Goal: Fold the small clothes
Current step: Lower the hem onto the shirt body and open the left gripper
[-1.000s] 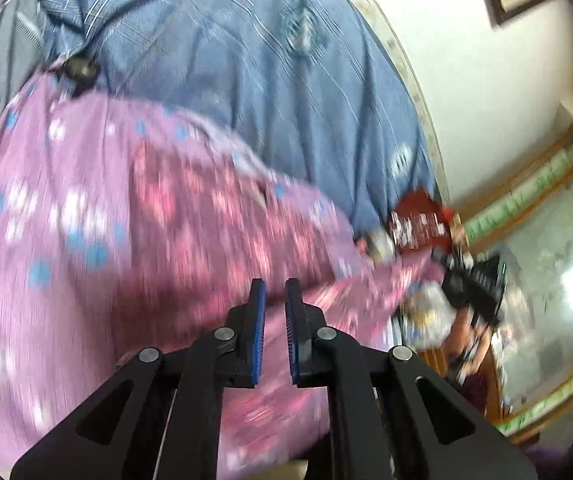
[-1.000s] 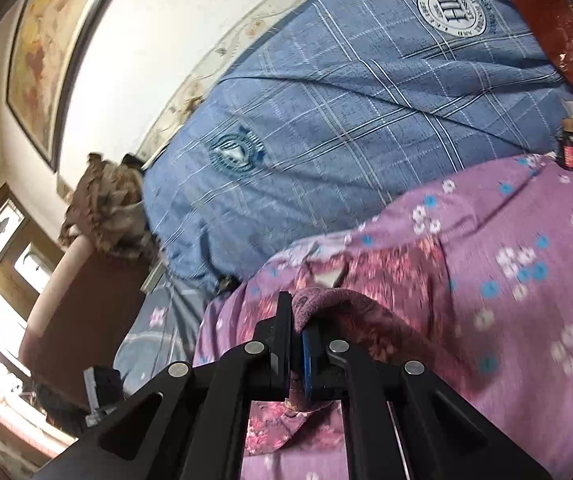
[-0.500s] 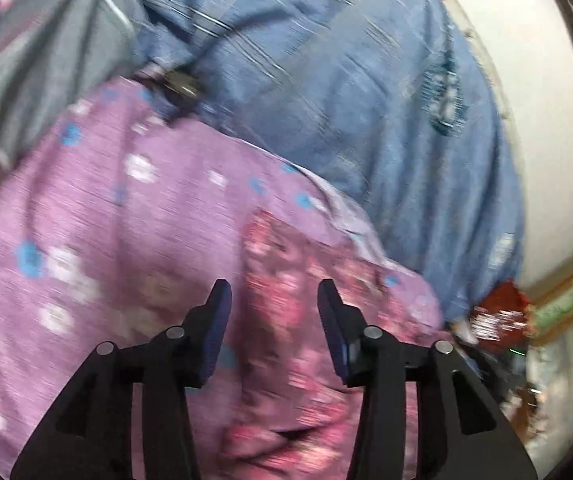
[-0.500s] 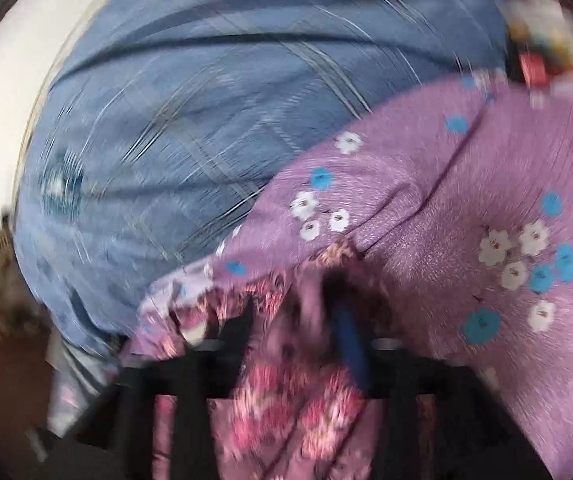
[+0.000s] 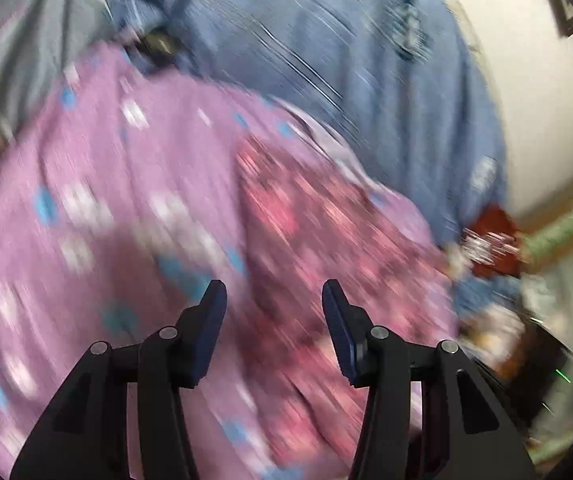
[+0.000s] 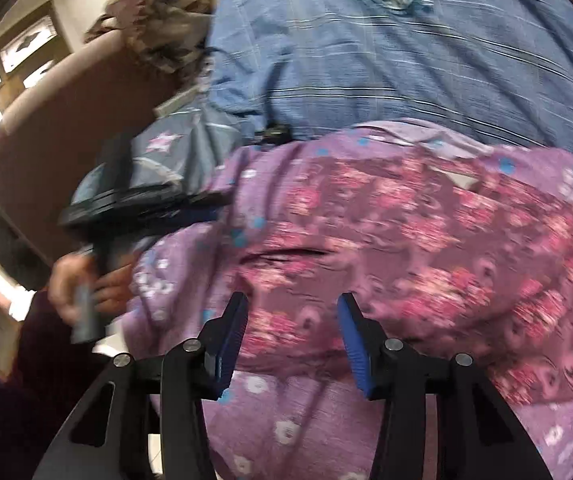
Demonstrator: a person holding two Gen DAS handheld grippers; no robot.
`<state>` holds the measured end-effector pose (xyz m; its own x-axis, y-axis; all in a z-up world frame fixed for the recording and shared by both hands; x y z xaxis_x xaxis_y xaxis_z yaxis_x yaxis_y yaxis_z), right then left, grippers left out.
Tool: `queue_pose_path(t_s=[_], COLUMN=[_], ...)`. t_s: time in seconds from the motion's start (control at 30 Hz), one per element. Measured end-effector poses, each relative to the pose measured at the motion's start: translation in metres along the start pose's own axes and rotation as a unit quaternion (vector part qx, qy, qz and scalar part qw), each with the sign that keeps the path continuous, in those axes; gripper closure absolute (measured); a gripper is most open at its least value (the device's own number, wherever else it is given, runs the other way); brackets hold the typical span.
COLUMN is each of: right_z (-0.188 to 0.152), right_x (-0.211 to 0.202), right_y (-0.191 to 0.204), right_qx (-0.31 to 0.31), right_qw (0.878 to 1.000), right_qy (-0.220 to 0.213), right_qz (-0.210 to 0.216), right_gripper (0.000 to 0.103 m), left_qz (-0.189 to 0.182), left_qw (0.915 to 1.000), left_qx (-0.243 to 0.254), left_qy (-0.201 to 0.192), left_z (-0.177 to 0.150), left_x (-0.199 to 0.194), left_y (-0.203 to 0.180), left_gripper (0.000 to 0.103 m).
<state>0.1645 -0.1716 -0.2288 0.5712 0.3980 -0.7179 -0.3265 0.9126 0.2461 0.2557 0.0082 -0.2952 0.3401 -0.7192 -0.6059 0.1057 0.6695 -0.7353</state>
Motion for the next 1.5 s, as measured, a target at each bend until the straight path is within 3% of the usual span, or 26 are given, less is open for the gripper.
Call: queue_pose_path(t_s=[0.07,0.17,0.27,0.43,0.5,0.57,0.67,0.8,0.97,1.1,1.13,1.17,1.2,1.23,1.3,1.37,1.43,1.5], right_z=[-0.007,-0.016,-0.019,-0.030,-0.030,-0.030,-0.026,-0.014,-0.014,-0.015,-0.014,-0.012,-0.011,-0.010,-0.008,-0.005,0.000,0.007], right_x=[-0.007,-0.019,-0.029,-0.048,-0.057,-0.063,-0.068,-0.062,-0.049,-0.047,-0.049,-0.052,-0.053,-0.054,-0.057,-0.054,-0.040,-0.024], right_y=[-0.025,-0.054,-0.070,-0.095,-0.118,-0.136,-0.167,-0.198,-0.236,-0.256,-0.259,-0.263,-0.267,-0.271,-0.283,-0.293,-0.295,-0.285], right_qx=[0.033,0.084,0.122,0.145,0.166,0.195,0.240,0.264,0.303,0.326,0.325,0.326,0.327,0.328,0.325,0.324,0.319,0.290], right_qw=[0.999,0.995,0.990,0.983,0.976,0.967,0.950,0.939,0.925,0.920,0.919,0.918,0.918,0.917,0.916,0.918,0.927,0.942], right_qy=[-0.005,-0.030,-0.059,-0.092,-0.117,-0.138,-0.179,-0.205,-0.215,-0.205,-0.205,-0.206,-0.206,-0.207,-0.212,-0.209,-0.185,-0.156], right_qz=[-0.023,-0.036,-0.038,-0.062,-0.080,-0.086,-0.089,-0.082,-0.078,-0.082,-0.089,-0.094,-0.093,-0.095,-0.105,-0.095,-0.067,-0.062], right_gripper=[0.052,0.052,0.052,0.052,0.052,0.052,0.054,0.054,0.054,0.051,0.051,0.049,0.042,0.040,0.039,0.040,0.046,0.059], left_qz=[-0.036,-0.052,-0.031,-0.039,-0.047,-0.045,-0.053,-0.072,-0.059,-0.022,0.003,0.040,0.076,0.083,0.059,0.058,0.053,0.068], left_qw=[0.9987,0.9947,0.9924,0.9906,0.9911,0.9915,0.9931,0.9942,0.9978,0.9992,0.9993,0.9977,0.9934,0.9907,0.9877,0.9836,0.9834,0.9855], left_qx=[-0.003,-0.012,-0.037,-0.066,-0.064,-0.068,-0.069,-0.058,-0.028,-0.031,-0.037,-0.054,-0.086,-0.107,-0.140,-0.150,-0.141,-0.111], left_qy=[0.037,0.088,0.113,0.113,0.107,0.102,0.079,0.054,0.013,-0.013,-0.007,0.005,0.005,-0.004,-0.037,-0.081,-0.102,-0.108], left_z=[-0.034,-0.072,-0.086,-0.088,-0.089,-0.086,-0.070,-0.033,0.049,0.116,0.129,0.134,0.135,0.135,0.126,0.103,0.080,0.056], left_x=[-0.001,0.015,0.031,0.047,0.051,0.053,0.048,0.032,0.028,0.052,0.067,0.081,0.089,0.090,0.084,0.069,0.063,0.070], left_y=[-0.011,-0.023,-0.020,-0.021,-0.026,-0.028,-0.036,-0.062,-0.105,-0.106,-0.096,-0.078,-0.057,-0.043,-0.022,-0.010,-0.014,-0.022], left_gripper=[0.055,0.053,0.053,0.053,0.063,0.095,0.098,0.098,0.098,0.097,0.090,0.069,0.061,0.056,0.056,0.054,0.047,0.044])
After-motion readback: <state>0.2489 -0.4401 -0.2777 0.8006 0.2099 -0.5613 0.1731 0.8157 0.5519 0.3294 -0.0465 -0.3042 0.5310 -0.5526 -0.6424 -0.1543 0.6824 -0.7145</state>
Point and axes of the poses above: each gripper's, at about its wrist camera, not at the fingertips, and x roughly the way its jaws point, y to its left, z to its top, the point moved 9 cm from there along x, roughly the way its jaws point, and after that the axes turned 8 degrees about -x, right-handed, at the moved point
